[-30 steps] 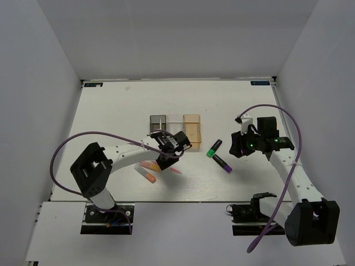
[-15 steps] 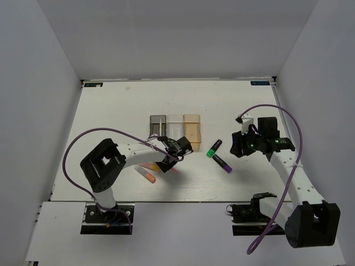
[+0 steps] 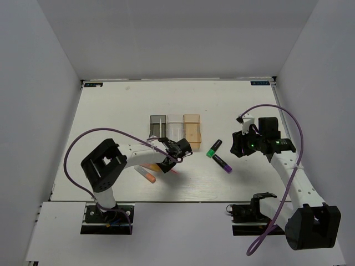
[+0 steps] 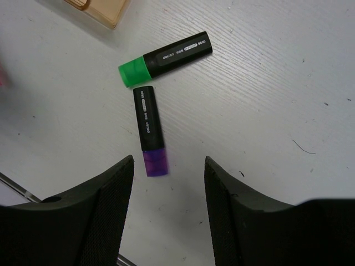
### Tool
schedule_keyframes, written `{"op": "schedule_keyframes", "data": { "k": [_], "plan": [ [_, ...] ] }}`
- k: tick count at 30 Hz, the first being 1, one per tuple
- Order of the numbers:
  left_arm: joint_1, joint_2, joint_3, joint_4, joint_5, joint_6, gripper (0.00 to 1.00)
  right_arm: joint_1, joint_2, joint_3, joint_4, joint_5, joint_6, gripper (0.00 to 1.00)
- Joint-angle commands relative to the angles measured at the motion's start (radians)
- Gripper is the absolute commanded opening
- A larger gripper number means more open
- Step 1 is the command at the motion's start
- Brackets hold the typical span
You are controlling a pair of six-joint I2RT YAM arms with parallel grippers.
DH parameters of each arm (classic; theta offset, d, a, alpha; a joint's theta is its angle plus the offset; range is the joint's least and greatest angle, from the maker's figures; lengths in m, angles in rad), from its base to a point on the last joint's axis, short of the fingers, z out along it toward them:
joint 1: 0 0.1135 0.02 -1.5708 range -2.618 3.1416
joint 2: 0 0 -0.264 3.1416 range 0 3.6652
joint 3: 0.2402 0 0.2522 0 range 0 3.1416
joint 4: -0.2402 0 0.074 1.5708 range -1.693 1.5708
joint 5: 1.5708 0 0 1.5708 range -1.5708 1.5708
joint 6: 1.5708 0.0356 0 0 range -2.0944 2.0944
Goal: Sort the stationery into containers
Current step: Pick up the pen from the center of the board.
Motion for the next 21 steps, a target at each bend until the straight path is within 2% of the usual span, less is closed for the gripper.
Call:
{"op": "schedule_keyframes", "data": {
  "k": [1,9,11,12,15,21],
  "plan": [
    [-0.013,0.03,-0.025,-0.042,0.032,-0.008,0.31,0.002,-0.025,0.031,0.016,0.006,0.006,0.57],
    [-0.013,0.058,-0.046,-0.056,0.084,0.036,0.3,0.002,-0.037,0.029,0.019,0.006,0.008,0.57],
    [-0.015,0.07,-0.043,-0.049,0.101,0.053,0.24,0.002,-0.039,0.029,0.019,0.006,0.008,0.57],
    [-0.013,0.073,-0.043,-0.037,0.102,0.06,0.15,0.0,-0.04,0.028,0.017,0.009,0.009,0.57],
    [-0.015,0.069,-0.042,-0.016,0.127,0.093,0.0,0.0,-0.043,0.029,0.02,0.009,0.008,0.57],
    [-0.087,-0.031,-0.022,-0.062,0.029,0.128,0.0,0.002,-0.042,0.028,0.02,0.01,0.009,0.57]
  ]
}}
